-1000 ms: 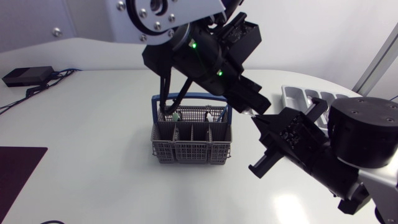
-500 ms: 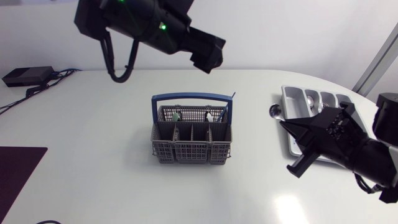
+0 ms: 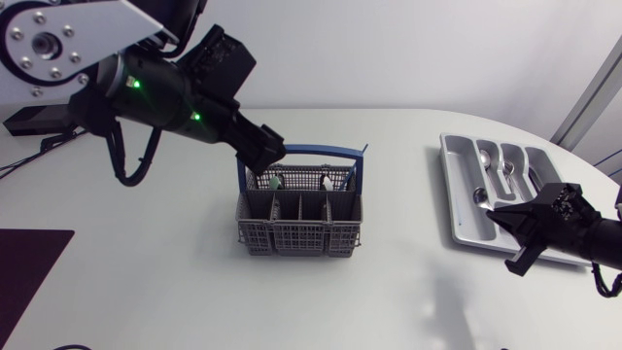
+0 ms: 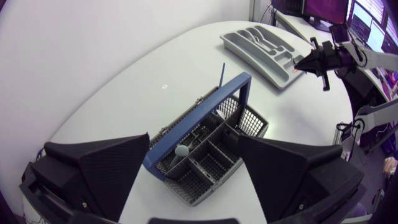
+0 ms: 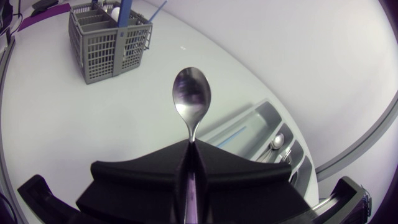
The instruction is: Sort the cutlery from the basket into the organizer compartments.
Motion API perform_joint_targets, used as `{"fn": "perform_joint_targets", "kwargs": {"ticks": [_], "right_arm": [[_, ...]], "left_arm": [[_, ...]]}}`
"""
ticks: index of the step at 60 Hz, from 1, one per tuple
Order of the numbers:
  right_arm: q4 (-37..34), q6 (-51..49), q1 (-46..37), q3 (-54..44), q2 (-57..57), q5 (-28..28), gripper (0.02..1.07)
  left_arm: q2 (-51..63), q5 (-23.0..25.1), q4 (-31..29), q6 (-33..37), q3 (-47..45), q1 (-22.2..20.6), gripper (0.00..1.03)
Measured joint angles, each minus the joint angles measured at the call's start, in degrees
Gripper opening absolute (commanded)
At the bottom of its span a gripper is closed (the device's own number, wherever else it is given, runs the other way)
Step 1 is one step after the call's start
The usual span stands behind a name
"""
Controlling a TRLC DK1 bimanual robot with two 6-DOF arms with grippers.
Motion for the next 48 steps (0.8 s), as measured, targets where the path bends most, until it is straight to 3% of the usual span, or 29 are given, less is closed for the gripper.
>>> {"fn": "perform_joint_targets", "kwargs": {"ticks": [22, 48], "right_arm": [[-7.78, -21.94, -15.21, 16.06, 23.47, -2.34, 0.08], [-10.21, -35.89, -20.55, 25.51, 39.23, 1.49, 0.08]], "left_arm": [[-4.02, -0.33, 1.66, 3.41, -10.23, 1.40, 0.99], [-10.64, -0.74, 2.10, 4.76, -16.24, 1.73, 0.99]]}}
